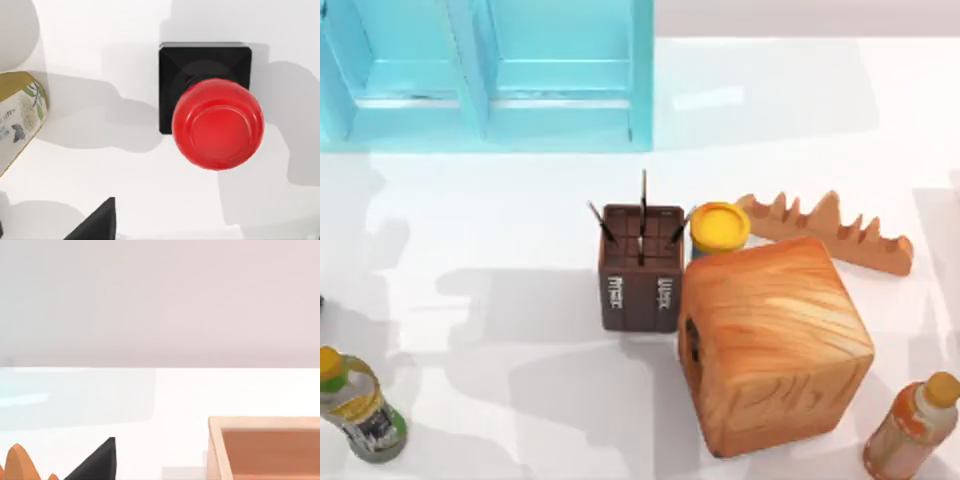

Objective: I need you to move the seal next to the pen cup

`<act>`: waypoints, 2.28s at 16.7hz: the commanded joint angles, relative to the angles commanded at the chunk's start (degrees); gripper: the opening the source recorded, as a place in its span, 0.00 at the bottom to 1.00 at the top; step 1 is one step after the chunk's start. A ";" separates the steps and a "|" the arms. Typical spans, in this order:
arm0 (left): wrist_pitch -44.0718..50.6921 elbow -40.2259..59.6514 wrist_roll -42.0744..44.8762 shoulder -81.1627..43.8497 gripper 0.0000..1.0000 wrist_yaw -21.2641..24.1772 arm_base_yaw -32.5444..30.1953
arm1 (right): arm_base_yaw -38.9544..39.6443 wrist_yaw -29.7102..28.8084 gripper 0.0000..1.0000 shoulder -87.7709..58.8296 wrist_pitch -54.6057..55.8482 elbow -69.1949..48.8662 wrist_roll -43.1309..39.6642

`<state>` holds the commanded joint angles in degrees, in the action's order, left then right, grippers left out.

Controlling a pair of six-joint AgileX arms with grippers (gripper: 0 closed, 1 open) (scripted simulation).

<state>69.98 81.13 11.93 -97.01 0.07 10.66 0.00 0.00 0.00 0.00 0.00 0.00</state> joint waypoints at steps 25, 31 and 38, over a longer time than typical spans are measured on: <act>-17.82 -11.28 1.05 -10.71 1.00 -0.01 0.90 | 0.00 0.00 1.00 0.00 0.00 0.00 0.00; -17.82 -11.28 1.05 -10.71 0.55 -0.01 0.90 | 0.00 0.00 1.00 0.00 0.00 0.00 0.00; -17.82 -11.28 1.05 -10.71 0.02 -0.01 0.90 | 0.00 0.00 1.00 0.00 0.00 0.00 0.00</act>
<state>52.16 69.85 12.99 -107.73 0.06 11.56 0.00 0.00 0.00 0.00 0.00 0.00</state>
